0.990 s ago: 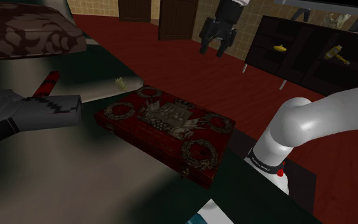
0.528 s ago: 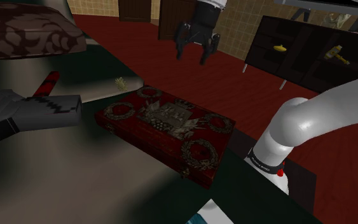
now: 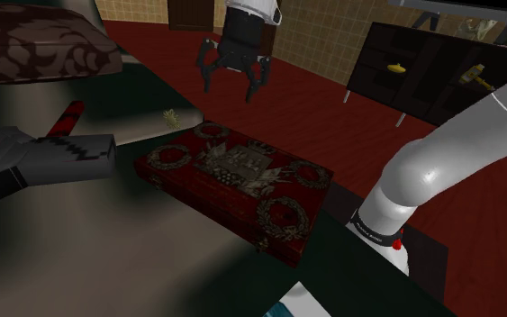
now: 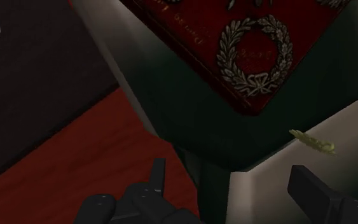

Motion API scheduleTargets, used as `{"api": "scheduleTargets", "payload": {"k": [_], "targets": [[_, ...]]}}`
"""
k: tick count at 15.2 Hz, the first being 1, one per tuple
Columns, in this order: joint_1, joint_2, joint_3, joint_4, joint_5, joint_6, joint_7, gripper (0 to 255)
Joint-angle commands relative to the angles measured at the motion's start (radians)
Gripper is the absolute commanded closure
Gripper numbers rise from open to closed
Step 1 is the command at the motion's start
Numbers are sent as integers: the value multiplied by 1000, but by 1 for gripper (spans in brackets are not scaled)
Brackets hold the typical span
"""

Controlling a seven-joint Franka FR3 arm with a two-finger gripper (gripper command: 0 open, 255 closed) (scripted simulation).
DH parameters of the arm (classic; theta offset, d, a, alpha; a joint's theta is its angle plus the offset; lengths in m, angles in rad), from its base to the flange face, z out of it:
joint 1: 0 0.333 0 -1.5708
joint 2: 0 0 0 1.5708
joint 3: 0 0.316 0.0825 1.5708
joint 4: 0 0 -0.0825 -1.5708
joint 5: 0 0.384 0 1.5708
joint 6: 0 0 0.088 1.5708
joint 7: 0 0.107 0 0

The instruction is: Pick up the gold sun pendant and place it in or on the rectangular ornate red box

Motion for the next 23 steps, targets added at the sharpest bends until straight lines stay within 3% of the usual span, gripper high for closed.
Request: {"api": "scheduleTargets", "payload": {"k": [1, 8, 16, 23], "targets": [[-12, 80, 44, 49, -3, 33, 97, 0], [-16, 371, 156, 255, -85, 118, 426, 0], [3, 395, 170, 181, -90, 218, 430, 0], [3, 395, 170, 181, -90, 217, 430, 0]]}}
